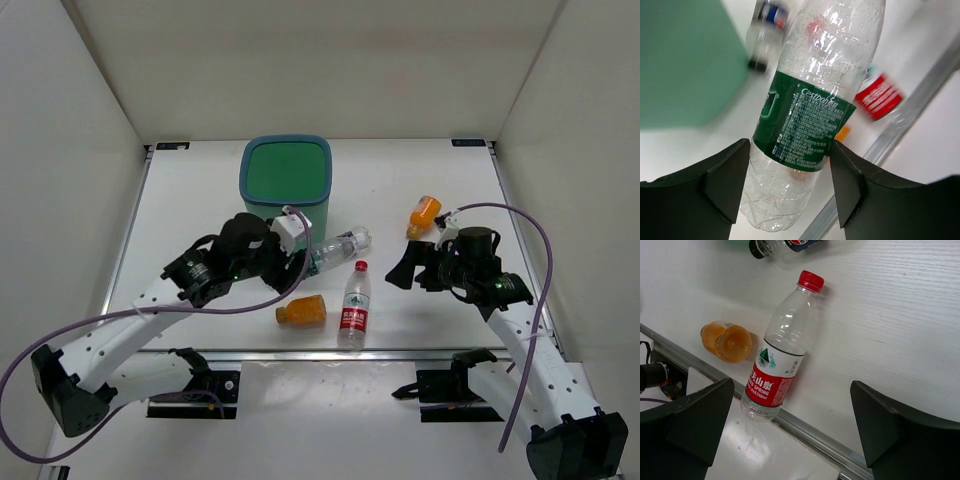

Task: Put the plastic bottles in the bin

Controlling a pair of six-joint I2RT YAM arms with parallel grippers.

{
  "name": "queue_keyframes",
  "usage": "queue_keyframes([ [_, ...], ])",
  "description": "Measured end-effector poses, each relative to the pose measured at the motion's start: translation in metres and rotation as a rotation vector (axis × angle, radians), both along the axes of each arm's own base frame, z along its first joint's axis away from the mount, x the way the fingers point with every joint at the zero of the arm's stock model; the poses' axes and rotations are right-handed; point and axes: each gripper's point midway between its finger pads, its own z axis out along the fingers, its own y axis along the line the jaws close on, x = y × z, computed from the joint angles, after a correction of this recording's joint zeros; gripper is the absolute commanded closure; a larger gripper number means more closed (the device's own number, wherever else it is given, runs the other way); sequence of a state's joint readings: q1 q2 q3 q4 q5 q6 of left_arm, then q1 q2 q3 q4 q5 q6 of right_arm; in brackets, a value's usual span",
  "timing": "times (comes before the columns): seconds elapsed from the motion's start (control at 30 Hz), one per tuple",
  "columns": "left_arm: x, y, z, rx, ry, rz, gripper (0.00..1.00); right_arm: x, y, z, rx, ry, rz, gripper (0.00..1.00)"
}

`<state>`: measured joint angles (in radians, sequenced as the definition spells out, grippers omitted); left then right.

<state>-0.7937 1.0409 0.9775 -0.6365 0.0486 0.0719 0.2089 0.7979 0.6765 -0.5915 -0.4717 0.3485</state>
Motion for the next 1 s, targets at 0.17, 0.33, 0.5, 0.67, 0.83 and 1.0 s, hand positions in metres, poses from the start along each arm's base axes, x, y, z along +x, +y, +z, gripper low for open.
queue_keyframes([
  [0.17,0.002,-0.025,0.084,-0.210,-0.116,-0.072,0.46,0.004,-0.004,-0.002,-0.004,0.004,-0.018,0.01],
  [0.33,0.041,-0.027,0.176,-0.450,-0.360,0.042,0.57,0.011,-0.013,-0.006,-0.024,0.012,-0.060,0.01],
  [0.5,0.110,-0.014,0.225,-0.568,-0.569,0.246,0.51,0.015,-0.016,-0.007,-0.041,0.006,-0.075,0.00],
  [0.67,0.194,-0.005,0.190,-0.482,-0.588,0.444,0.38,0.021,-0.027,-0.010,-0.071,0.017,-0.118,0.00],
  [0.83,0.214,0.006,0.134,-0.405,-0.490,0.508,0.01,0.033,-0.049,-0.002,-0.106,-0.008,-0.206,0.01],
  [1.0,0.217,0.018,0.139,-0.411,-0.489,0.548,0.01,0.040,-0.073,0.004,-0.155,0.007,-0.321,0.01],
])
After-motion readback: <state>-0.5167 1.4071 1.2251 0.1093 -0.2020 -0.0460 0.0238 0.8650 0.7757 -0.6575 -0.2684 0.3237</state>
